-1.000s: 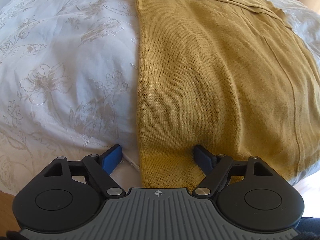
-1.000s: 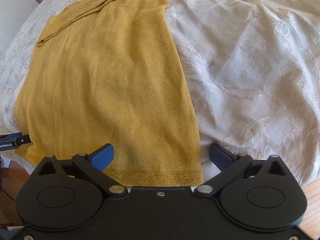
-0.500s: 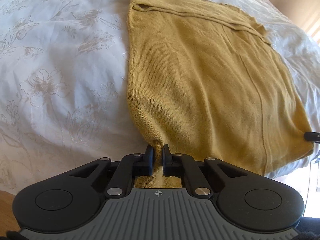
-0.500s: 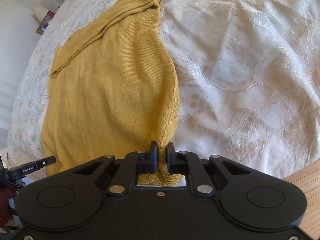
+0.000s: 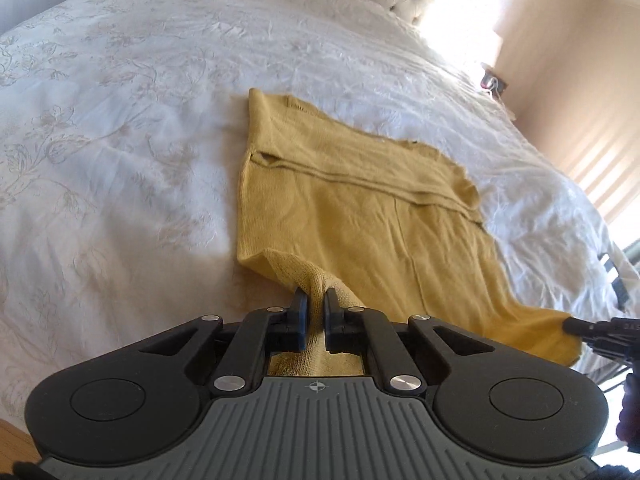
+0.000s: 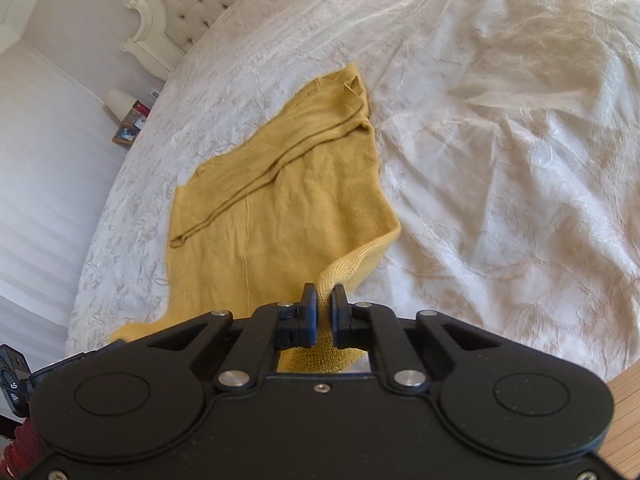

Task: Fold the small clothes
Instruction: 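Grasp the hem with both grippers and fold it up toward the collar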

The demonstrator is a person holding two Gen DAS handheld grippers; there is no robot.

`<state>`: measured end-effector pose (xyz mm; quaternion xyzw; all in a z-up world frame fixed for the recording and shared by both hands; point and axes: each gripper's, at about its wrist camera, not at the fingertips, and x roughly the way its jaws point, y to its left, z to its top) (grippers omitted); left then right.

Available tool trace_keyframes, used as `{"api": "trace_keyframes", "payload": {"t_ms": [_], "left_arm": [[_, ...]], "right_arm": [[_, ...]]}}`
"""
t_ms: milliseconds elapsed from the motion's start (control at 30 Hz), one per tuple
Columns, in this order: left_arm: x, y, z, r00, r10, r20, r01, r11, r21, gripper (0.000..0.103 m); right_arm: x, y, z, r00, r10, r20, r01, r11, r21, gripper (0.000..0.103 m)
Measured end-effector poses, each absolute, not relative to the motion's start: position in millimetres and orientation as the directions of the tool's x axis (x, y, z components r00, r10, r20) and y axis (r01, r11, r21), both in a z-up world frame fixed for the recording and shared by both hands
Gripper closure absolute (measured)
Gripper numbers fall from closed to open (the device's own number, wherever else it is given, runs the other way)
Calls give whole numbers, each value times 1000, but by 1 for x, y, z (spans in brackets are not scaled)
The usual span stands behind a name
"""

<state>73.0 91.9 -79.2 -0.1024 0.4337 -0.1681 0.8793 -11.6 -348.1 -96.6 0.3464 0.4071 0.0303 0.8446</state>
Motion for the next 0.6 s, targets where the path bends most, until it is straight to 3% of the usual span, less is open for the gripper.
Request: {"api": "trace_keyframes", "payload": {"t_ms": [367,600], "left_arm": [[137,85,-43,626,-413,-662,197,904,-378,95],[201,78,-38,650,-380,-659,152,914,-377,95]], "right_arm": [[57,-376,-73,766,328,-553,217,678,702,89],[125,-398,-76,782,312,-540,229,662,714,89]]}}
